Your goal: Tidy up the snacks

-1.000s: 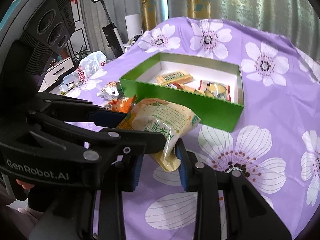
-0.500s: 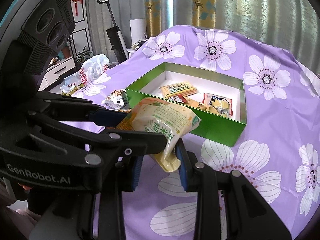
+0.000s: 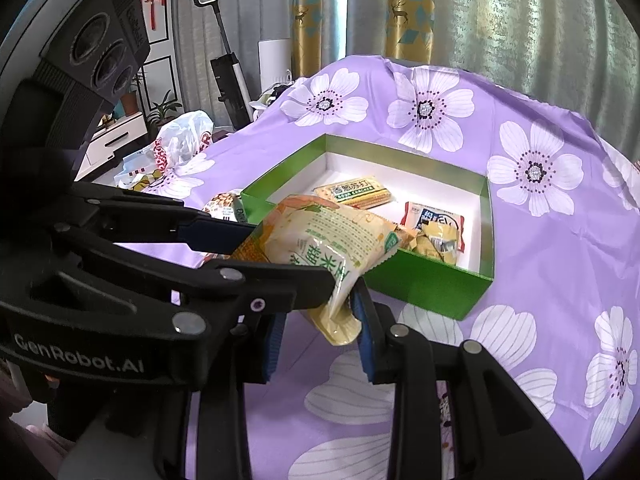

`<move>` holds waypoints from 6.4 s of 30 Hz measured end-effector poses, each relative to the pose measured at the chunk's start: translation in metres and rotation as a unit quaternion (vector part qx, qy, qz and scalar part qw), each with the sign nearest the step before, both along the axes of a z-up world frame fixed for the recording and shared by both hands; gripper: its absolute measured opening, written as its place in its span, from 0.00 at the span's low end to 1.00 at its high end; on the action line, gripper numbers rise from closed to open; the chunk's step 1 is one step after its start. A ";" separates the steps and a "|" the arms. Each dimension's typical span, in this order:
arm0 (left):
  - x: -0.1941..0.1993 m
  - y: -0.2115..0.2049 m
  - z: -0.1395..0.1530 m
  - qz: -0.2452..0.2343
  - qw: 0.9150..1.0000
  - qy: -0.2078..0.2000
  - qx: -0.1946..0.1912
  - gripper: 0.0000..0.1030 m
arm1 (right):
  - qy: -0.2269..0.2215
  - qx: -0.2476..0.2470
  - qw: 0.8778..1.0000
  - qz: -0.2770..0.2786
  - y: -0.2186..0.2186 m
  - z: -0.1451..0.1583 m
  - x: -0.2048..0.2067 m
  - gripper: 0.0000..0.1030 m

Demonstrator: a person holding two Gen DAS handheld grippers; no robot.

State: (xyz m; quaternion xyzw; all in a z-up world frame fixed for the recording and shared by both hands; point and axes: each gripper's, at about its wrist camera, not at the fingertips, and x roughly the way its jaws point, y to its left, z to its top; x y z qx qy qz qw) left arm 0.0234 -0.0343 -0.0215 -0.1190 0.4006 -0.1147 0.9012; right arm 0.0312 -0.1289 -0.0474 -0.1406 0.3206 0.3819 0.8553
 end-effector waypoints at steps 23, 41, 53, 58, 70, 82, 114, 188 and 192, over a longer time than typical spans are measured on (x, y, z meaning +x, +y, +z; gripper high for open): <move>0.060 0.021 0.013 0.002 1.000 -0.027 0.014 0.44 | -0.028 0.015 0.999 -0.009 0.020 0.012 0.059 0.32; 0.106 0.036 -0.001 0.012 1.000 -0.009 0.021 0.44 | -0.010 0.025 1.000 -0.006 0.038 0.000 0.110 0.32; 0.125 0.038 -0.020 0.011 1.000 0.018 0.011 0.44 | 0.015 0.015 1.000 -0.012 0.041 -0.017 0.128 0.32; 0.130 0.038 -0.026 0.010 1.000 0.027 0.011 0.44 | 0.027 0.008 1.000 -0.013 0.043 -0.023 0.134 0.32; 0.138 0.040 -0.035 0.008 0.999 0.045 0.003 0.44 | 0.049 -0.005 0.999 -0.016 0.044 -0.032 0.143 0.32; 0.143 0.040 -0.039 0.011 0.998 0.058 0.005 0.44 | 0.069 -0.013 0.997 -0.018 0.047 -0.037 0.148 0.33; 0.151 0.040 -0.048 0.019 0.996 0.088 0.014 0.44 | 0.097 -0.043 0.994 -0.020 0.055 -0.046 0.157 0.35; -0.001 -0.012 0.055 0.047 0.991 -0.067 0.104 0.98 | -0.032 0.046 0.994 -0.092 -0.042 0.040 0.018 0.93; -0.018 -0.014 0.057 0.051 0.990 -0.069 0.108 0.98 | -0.034 0.049 0.994 -0.092 -0.046 0.042 0.004 0.93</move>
